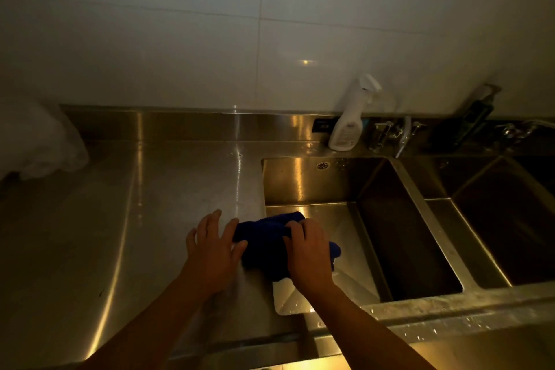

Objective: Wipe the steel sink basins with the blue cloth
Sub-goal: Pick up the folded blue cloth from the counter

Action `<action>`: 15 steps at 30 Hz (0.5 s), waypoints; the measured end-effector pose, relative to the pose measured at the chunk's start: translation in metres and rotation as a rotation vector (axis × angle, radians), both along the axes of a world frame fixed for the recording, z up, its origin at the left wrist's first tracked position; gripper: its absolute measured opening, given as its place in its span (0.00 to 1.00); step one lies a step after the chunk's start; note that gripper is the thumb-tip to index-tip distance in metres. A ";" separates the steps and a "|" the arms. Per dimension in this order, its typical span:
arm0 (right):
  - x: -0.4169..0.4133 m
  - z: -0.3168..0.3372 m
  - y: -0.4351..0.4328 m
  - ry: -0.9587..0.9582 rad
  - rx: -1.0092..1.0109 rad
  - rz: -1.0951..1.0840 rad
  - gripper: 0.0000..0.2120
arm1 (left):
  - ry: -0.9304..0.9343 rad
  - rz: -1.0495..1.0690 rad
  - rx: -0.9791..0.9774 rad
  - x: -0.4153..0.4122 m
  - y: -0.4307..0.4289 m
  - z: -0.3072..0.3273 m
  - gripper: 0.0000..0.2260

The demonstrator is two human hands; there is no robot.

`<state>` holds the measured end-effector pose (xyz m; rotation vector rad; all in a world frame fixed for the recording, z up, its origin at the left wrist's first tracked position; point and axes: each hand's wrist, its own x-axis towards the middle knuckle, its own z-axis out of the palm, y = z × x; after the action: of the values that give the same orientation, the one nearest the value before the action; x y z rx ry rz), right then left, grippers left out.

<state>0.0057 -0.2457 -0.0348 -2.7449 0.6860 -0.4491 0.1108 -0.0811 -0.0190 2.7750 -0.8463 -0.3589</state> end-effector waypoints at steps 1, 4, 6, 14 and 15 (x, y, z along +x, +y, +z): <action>-0.004 0.002 -0.004 0.005 0.000 -0.009 0.13 | -0.006 -0.010 -0.001 -0.001 -0.004 0.002 0.25; -0.016 0.008 -0.018 0.017 0.001 -0.040 0.13 | 0.014 -0.043 -0.003 -0.006 -0.016 0.005 0.26; -0.023 0.011 -0.029 0.037 0.010 -0.059 0.13 | 0.016 -0.060 0.008 -0.009 -0.025 0.006 0.26; -0.050 0.006 -0.087 0.089 -0.042 -0.051 0.13 | -0.006 -0.026 0.007 -0.031 -0.068 0.006 0.26; -0.053 0.004 -0.098 0.108 -0.030 -0.031 0.14 | -0.010 -0.010 0.008 -0.034 -0.076 0.006 0.26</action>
<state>-0.0473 -0.3434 -0.0310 -2.8074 0.7547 -0.3222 0.0768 -0.1572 -0.0131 2.7830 -0.8628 -0.3508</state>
